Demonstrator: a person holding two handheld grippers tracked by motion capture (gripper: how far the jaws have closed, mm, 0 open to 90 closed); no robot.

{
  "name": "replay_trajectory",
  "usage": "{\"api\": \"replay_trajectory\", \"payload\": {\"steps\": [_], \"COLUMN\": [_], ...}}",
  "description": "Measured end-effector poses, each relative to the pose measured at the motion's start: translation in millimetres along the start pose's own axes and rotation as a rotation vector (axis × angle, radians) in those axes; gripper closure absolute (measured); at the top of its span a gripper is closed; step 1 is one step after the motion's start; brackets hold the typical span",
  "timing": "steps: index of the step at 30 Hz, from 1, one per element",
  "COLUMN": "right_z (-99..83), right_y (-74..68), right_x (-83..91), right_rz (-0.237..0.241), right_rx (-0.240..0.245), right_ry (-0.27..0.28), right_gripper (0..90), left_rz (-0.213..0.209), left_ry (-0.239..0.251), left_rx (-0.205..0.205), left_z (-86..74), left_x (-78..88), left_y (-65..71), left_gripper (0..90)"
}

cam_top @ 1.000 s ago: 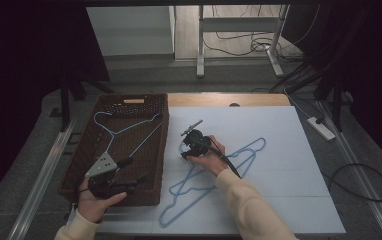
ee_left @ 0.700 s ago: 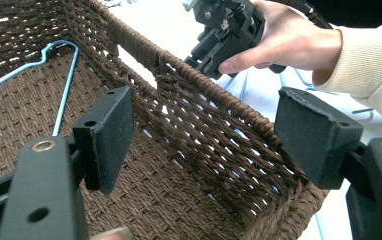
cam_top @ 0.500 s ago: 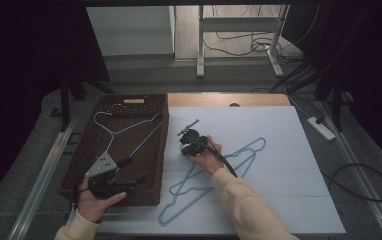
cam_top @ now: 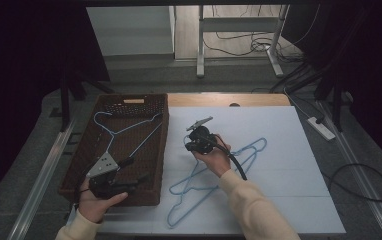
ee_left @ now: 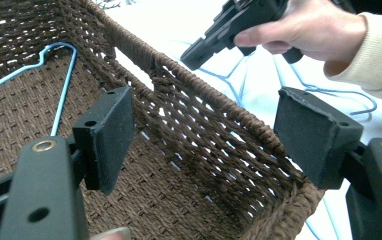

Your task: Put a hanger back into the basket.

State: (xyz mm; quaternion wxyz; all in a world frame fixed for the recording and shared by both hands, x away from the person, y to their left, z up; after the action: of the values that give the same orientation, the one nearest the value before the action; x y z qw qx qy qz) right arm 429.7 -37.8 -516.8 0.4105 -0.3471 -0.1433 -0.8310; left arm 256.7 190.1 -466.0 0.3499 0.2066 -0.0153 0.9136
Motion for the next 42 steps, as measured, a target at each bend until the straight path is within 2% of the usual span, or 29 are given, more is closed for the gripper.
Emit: {"api": "replay_trajectory", "payload": {"steps": [10,13,21,25,36,40,41,42], "right_z": [1.1,1.9,3.4,3.3,5.9,8.1,9.0,9.8], "right_y": [-4.0,-4.8,-4.9,-4.4,-2.6,-4.5,-5.2,-6.1], "right_x": [34.2,40.1,62.8,73.6,101.4,111.2,113.2,115.1], "right_rz": [-0.01,-0.013,-0.014,-0.01,-0.022,-0.024,-0.024,-0.021], "right_rx": [0.011,0.015,0.01,0.01,0.0,0.003,0.003,0.0], "right_ry": [0.107,0.119,0.193,0.222,0.293,0.312,0.318,0.322], "right_gripper": [86.8,86.9,87.0,87.0,87.2,87.4,87.4,87.4], "left_rz": [-0.016,-0.023,-0.064,-0.094,-0.129,-0.135,-0.135,-0.147], "left_ry": [-0.008,-0.011,-0.031,-0.053,-0.092,-0.121,-0.121,-0.138], "left_rx": [-0.011,-0.014,-0.03,-0.045,-0.044,-0.058,-0.058,-0.06], "left_z": [2.3,3.3,13.4,19.0,30.6,36.4,36.4,37.7], "left_x": [-6.3,-8.0,-19.2,-31.3,-51.1,-67.7,-67.7,-75.6], "left_y": [7.9,10.3,27.0,40.7,55.8,63.4,63.4,67.2], "left_gripper": [25.5,25.5,25.5,25.4,25.5,26.0,26.1,26.1]}}
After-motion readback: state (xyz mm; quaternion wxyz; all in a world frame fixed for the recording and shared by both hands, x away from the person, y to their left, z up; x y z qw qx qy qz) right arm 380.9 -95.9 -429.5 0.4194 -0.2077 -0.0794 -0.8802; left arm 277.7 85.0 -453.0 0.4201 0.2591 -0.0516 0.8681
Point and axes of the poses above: each handheld gripper's, and its own axes: x roughly backward along the jaws, z roughly out of its top, y roughly to its right, the point moved 4 cm from there along -x, roughly forward along the jaws, and after that the axes turned 6 degrees about y, right-handed, at the moved point
